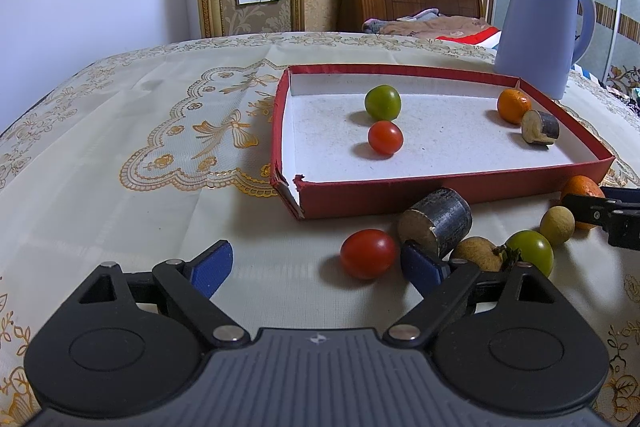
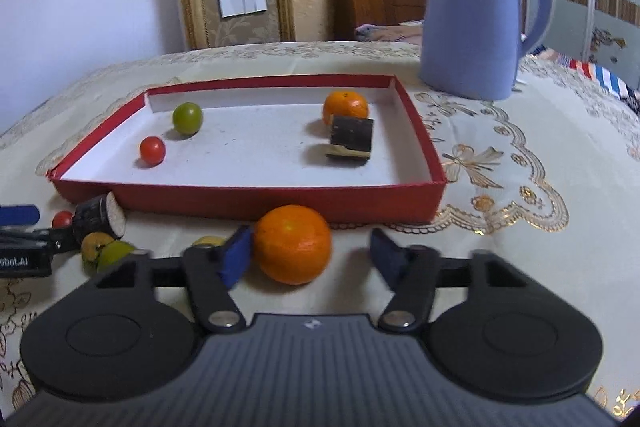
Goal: Organize fruits
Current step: 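Close the left tool on a cherry tomato while the right tool grasps a mandarin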
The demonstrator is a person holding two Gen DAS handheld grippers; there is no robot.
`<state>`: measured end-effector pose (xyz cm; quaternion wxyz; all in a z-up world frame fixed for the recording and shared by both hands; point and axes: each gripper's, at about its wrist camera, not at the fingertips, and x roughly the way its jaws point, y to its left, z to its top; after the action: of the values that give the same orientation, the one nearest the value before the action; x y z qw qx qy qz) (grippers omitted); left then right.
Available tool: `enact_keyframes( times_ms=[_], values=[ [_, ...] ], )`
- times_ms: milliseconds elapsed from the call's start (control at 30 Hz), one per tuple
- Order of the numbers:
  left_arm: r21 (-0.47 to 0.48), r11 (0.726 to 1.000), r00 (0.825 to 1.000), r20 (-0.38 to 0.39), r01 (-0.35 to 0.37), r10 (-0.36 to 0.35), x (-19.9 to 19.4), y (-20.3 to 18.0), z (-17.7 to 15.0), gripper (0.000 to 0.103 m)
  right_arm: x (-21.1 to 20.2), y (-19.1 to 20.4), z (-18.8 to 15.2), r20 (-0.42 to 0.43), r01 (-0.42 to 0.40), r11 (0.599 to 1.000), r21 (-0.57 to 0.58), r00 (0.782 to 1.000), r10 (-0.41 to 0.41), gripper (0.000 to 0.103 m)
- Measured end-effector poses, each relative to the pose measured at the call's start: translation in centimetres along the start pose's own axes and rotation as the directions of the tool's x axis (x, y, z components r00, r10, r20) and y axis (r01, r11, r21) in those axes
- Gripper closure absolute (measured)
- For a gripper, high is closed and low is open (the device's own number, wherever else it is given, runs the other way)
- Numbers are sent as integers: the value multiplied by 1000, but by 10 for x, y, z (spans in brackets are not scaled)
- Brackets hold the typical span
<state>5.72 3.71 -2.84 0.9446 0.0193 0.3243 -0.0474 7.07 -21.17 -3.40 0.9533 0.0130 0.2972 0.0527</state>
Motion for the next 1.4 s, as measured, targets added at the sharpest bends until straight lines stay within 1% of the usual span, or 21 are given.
enact_keyframes(
  times_ms=[33,67,133,167,233,267,300,333,400,500,567,600,733,767,1000,1133,1233,1267,1333,1367,1400],
  values=[
    [0,1000,1000,0,0,0,0,0,0,11,0,0,0,-3,-9,1000,2,1000,9,53],
    [-1,1000,1000,0,1,-1,0,0,0,11,0,-1,0,-7,-15,1000,9,1000,15,54],
    [-2,1000,1000,0,2,-2,0,0,0,11,4,-5,1,-25,-26,999,41,999,27,53],
    [-1,1000,1000,0,2,-2,0,0,0,11,5,-4,1,-27,-26,999,40,999,27,51],
    [-1,1000,1000,0,2,-2,0,0,0,11,5,2,0,-27,-9,1000,2,1000,9,50],
    [-1,1000,1000,0,2,-2,0,0,0,11,5,3,-1,-23,-3,1000,-6,1000,2,55],
    [-2,1000,1000,0,3,-3,0,0,0,11,4,3,0,-17,-13,1000,-3,1000,13,62],
    [-4,1000,1000,1,5,-5,0,0,0,11,2,1,-1,-11,-21,1000,7,1000,21,64],
    [-4,1000,1000,1,4,-4,0,0,0,11,1,-4,-1,-7,-2,999,38,1000,3,64],
    [-4,1000,1000,1,5,-5,1,0,0,11,-3,-18,-1,16,53,991,121,998,-55,64],
    [-4,1000,1000,0,5,-5,1,0,0,11,-2,-28,-1,12,88,983,161,996,-91,62],
    [-4,1000,1000,0,5,-5,1,0,0,11,2,-30,-1,-7,88,983,161,996,-88,61],
    [-4,1000,1000,2,2,-2,-1,-1,-1,11,5,-23,-1,-8,107,988,111,994,-106,57],
    [-2,1000,1000,0,-1,1,-1,-1,-1,11,5,-23,-1,-8,102,989,110,995,-101,55],
    [1,999,999,-6,-42,42,-1,-8,1,11,5,-23,-1,-8,91,990,108,996,-91,51],
    [-24,999,999,-7,-31,31,-1,-4,1,11,5,-22,-1,-9,82,991,104,997,-81,47],
    [-27,999,1000,-3,-27,27,-1,-4,1,11,5,-22,-2,-9,82,991,102,997,-81,46],
    [-28,999,1000,-1,-24,24,-1,-4,1,14,5,-22,-1,-9,81,991,102,997,-81,46],
    [-26,1000,1000,10,-4,4,-3,-4,0,22,5,-22,-1,-9,81,991,103,997,-80,46],
    [-21,1000,1000,19,7,-6,-4,-5,0,34,5,-22,-1,-9,82,991,101,997,-81,46],
    [-12,1000,1000,24,7,-7,-5,-6,0,41,5,-22,-1,-9,82,992,101,997,-81,46]
  ],
)
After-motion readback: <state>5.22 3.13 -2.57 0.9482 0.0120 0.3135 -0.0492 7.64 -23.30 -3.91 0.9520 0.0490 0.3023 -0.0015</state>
